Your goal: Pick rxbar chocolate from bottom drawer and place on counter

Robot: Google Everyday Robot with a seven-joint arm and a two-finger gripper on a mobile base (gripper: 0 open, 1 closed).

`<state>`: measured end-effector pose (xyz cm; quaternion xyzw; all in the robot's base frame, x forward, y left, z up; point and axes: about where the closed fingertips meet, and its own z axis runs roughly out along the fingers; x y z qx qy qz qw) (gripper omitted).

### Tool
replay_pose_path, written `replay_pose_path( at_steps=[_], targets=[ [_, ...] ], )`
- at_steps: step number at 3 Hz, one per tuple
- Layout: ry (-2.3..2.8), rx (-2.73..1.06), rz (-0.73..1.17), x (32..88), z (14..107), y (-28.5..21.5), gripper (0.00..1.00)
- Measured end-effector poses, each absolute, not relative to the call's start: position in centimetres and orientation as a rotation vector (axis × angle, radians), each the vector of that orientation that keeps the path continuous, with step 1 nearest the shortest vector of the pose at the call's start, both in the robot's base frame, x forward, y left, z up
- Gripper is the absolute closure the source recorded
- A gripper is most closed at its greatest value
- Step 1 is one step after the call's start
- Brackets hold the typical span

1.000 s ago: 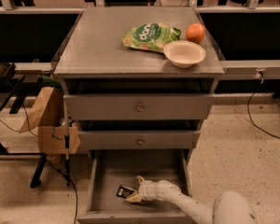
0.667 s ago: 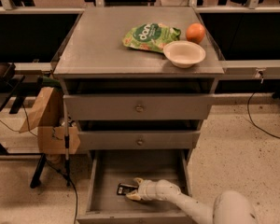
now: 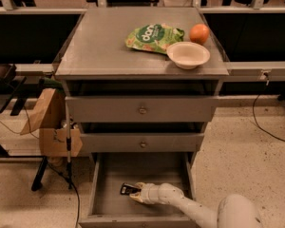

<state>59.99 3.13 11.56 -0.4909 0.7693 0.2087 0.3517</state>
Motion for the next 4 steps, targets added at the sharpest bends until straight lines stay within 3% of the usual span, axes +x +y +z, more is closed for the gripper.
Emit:
replay_pose_path(
  at_steps=[2, 4],
  targets=[
    [1.999, -1.265, 0.532, 59.8, 13.8, 2.7, 1.0],
    [2.084, -1.27, 0.5, 59.1, 25.7, -0.6, 1.0]
  ],
)
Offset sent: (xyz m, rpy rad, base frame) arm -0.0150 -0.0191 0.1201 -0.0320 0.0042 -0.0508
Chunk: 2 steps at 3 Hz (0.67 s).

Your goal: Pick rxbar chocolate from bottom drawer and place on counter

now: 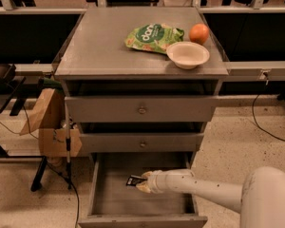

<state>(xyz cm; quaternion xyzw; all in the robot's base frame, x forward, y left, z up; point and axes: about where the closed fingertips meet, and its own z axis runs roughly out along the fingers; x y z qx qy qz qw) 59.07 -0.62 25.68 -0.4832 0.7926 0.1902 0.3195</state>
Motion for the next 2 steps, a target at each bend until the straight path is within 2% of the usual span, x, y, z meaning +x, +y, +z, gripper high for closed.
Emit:
replay_pose_path(
  at_steps=[2],
  targets=[
    [2.199, -1.343, 0.433, 57.3, 37.5, -3.6, 1.0]
  ],
)
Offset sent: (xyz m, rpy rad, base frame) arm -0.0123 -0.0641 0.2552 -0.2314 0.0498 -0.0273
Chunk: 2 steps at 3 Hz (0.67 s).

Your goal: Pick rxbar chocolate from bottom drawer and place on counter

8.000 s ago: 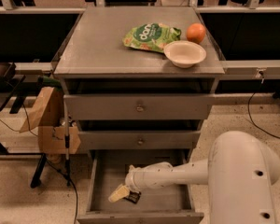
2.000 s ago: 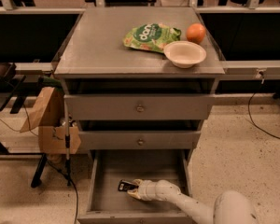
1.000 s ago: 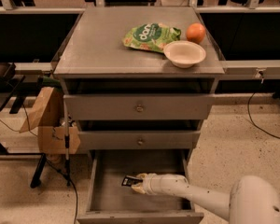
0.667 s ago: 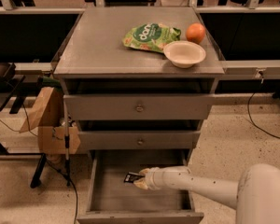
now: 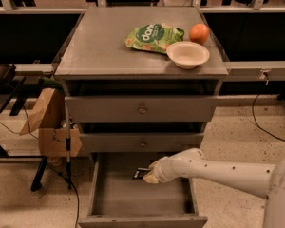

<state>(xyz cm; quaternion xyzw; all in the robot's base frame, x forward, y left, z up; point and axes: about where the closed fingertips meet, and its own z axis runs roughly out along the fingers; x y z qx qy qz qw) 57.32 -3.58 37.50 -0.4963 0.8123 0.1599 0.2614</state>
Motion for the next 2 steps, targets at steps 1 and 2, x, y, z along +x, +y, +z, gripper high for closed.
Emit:
replay_pose_path(
  at_steps=[1, 2],
  targets=[
    [2.255, -1.353, 0.348, 56.5, 44.6, -5.0, 1.0],
    [2.304, -1.324, 0.239, 56.5, 52.6, -6.3, 1.0]
  ],
)
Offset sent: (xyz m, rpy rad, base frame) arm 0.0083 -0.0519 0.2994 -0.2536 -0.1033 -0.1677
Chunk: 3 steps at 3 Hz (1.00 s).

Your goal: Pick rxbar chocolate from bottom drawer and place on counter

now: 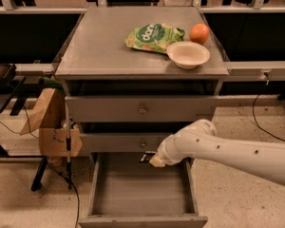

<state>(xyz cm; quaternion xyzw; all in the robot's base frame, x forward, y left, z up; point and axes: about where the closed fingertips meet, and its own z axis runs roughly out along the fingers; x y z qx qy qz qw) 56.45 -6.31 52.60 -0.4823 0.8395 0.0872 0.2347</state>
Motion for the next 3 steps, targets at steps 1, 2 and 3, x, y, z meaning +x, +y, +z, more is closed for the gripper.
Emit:
replay_pose_path(
  at_steps=[1, 2, 3],
  targets=[
    [2.344, -1.253, 0.086, 57.89, 63.24, -7.94, 1.0],
    [2.344, -1.253, 0.086, 57.89, 63.24, -7.94, 1.0],
    [2.33, -1.257, 0.113, 58.12, 63.14, -7.87, 1.0]
  ],
)
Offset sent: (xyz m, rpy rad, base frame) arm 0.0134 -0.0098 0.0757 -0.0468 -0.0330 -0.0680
